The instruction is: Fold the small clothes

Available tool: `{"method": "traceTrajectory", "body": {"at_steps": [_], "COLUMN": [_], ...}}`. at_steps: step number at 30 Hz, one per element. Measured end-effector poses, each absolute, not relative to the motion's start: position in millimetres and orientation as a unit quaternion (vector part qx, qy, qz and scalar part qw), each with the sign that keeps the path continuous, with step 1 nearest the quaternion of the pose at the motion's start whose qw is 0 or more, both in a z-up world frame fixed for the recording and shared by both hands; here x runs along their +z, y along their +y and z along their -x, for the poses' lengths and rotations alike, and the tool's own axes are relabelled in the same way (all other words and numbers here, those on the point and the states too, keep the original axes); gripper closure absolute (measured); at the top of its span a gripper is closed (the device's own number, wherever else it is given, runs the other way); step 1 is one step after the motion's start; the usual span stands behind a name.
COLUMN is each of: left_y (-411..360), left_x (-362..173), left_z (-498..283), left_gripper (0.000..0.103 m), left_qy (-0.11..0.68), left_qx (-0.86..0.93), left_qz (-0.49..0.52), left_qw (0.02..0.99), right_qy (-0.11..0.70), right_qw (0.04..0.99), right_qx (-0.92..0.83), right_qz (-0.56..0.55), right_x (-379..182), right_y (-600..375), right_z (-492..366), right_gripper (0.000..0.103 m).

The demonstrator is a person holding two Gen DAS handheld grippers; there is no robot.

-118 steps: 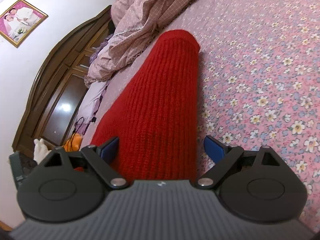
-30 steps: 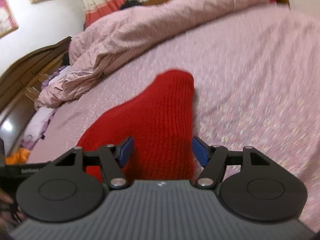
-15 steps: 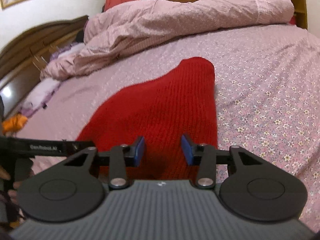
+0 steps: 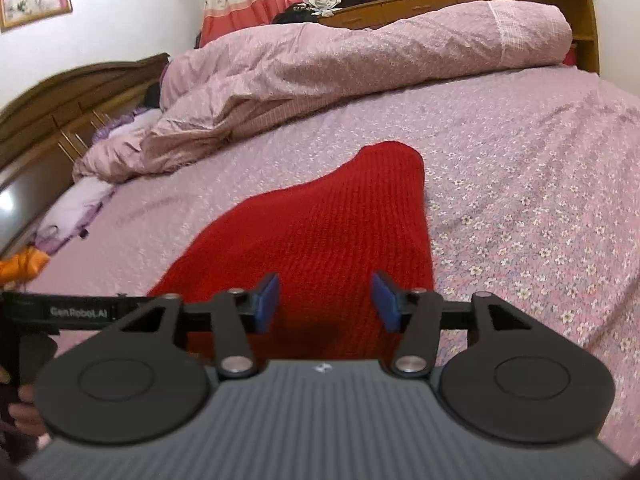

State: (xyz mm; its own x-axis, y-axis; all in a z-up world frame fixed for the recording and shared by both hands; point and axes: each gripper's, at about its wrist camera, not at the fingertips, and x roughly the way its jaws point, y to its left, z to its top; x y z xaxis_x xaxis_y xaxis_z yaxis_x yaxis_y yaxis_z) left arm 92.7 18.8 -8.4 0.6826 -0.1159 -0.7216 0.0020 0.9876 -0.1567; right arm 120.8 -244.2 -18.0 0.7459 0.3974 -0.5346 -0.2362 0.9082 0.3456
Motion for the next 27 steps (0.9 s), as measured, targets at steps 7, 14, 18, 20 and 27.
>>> {"method": "traceTrajectory", "body": {"at_steps": [7,14,18,20,27], "left_y": [2.2,-12.9,-17.6,-18.9,-17.4], "left_x": [2.0,3.5,-3.3,-7.7,-22.7], "left_z": [-65.2,-54.8,-54.8,-56.2,-62.2], "left_gripper": [0.010,0.004,0.002,0.002,0.002], "left_qy": [0.389,0.390,0.404,0.413,0.441], "left_qx": [-0.033,-0.027,-0.031,-0.032,-0.028], "left_qz": [0.055,0.033,0.033,0.034,0.041], "left_qw": [0.919,0.920,0.913,0.909,0.896], "right_qy": [0.311,0.327,0.333,0.339,0.370], "right_qw": [0.928,0.926,0.926,0.924,0.914], "right_qx": [0.158,0.144,0.141,0.140,0.131], "right_qz": [-0.133,-0.120,-0.109,-0.107,-0.106], "right_x": [-7.5,-9.9,-13.2,-15.0,-28.9], "right_y": [-250.3,-250.0,-248.6,-247.9,-243.6], "right_z": [-99.1,-85.2,-80.7,-79.8,-82.9], "right_gripper": [0.033,0.031,0.030,0.030,0.030]}}
